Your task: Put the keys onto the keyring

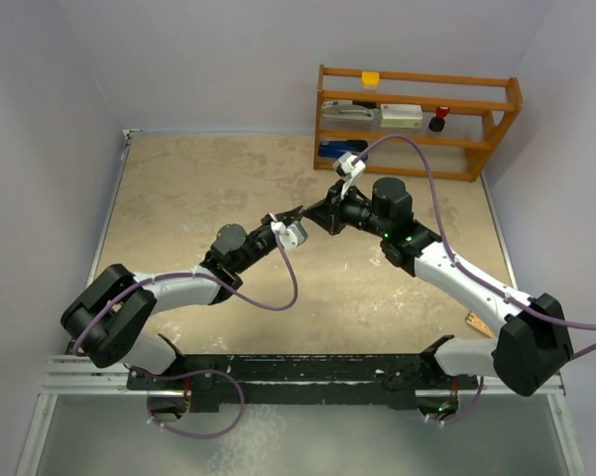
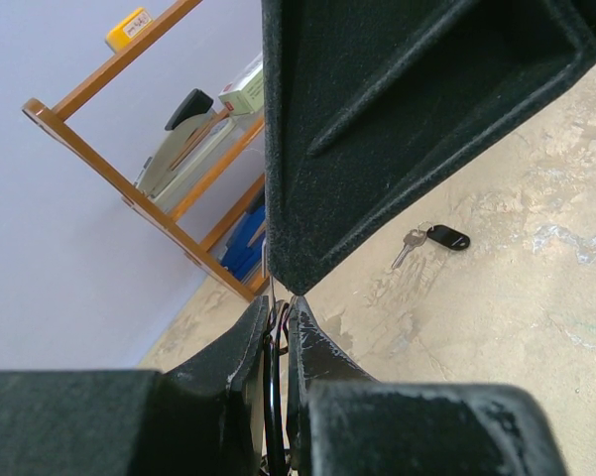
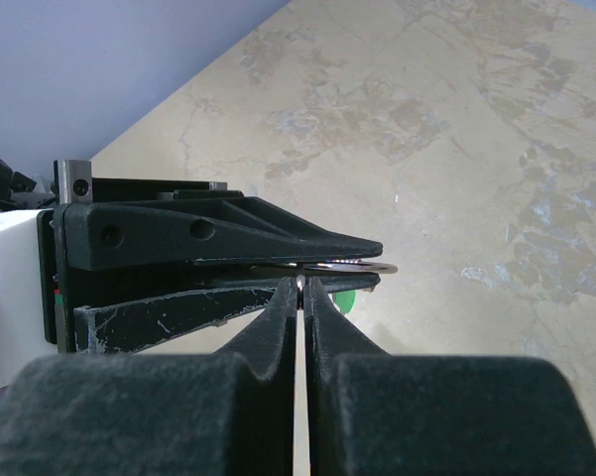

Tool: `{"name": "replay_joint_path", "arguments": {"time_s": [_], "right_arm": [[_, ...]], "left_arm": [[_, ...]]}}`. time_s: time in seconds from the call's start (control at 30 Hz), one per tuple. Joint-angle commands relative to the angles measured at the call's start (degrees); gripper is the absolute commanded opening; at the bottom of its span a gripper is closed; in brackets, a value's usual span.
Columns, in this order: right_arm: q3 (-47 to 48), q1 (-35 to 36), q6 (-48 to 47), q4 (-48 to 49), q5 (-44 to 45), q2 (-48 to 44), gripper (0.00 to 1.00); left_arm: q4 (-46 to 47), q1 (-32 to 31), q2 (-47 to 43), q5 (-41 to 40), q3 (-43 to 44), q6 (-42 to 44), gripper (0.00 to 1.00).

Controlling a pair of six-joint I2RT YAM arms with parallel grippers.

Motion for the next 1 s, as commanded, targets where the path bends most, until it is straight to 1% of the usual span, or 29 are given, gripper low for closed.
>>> {"name": "replay_joint_path", "arguments": {"time_s": [0.0,0.07,0.2,0.23,0.33,0.4,0.63,0.7,0.77,0.8,0.87,0.9,0.93,0.97], "right_arm": [[-0.1,-0.1,-0.7,2.3,0.3,-0.8,0.00],[-0.1,-0.1,-0.7,2.2,0.4,-0.8,0.00],[-0.1,-0.1,-0.8,2.2,0.6,-0.9,0.00],[-0.1,-0.1,-0.8,2.1,0.8,-0.9,0.00],[-0.1,-0.1,-0.9,2.2,0.9,-0.8,0.00],[-0.1,-0.2,-0.9,2.2,1.0,-0.7,0.00],[0.0,-0.1,-0.8,2.3,1.2,-0.8,0.00],[0.0,-0.2,-0.8,2.2,1.2,-0.7,0.00],[0.2,-0.3,-0.6,2.0,1.6,-0.7,0.00],[0.2,-0.2,-0.5,1.8,1.9,-0.8,0.04],[0.4,-0.2,-0.3,1.4,3.1,-1.1,0.22],[0.2,-0.3,-0.1,1.4,4.0,-1.7,0.30],[0.0,-0.3,0.2,1.7,4.9,-2.3,0.36],[-0.1,-0.4,0.4,2.2,5.9,-3.0,0.39]], "left_arm": [[3.8,-0.4,-2.7,0.9,1.9,-0.3,0.03],[4.3,-0.4,-2.8,0.9,1.7,-0.6,0.11],[5.5,-0.4,-3.0,0.8,1.4,-1.0,0.23],[5.8,-0.4,-3.1,0.8,1.2,-1.2,0.24],[6.0,-0.4,-3.4,0.9,1.2,-1.3,0.25],[6.1,-0.4,-3.5,1.0,1.0,-1.4,0.23],[6.0,-0.4,-3.4,1.3,0.8,-1.3,0.09],[6.0,-0.4,-3.5,1.5,0.8,-1.1,0.00],[5.8,-0.5,-3.6,1.7,0.8,-0.7,0.00],[5.5,-0.5,-3.7,1.7,0.9,-0.5,0.00],[4.9,-0.5,-3.7,1.9,0.9,0.1,0.00],[4.5,-0.5,-3.9,2.0,0.9,0.4,0.00],[4.3,-0.5,-4.0,2.0,0.8,0.6,0.00],[4.1,-0.4,-4.0,2.0,0.8,0.7,0.00]]}}
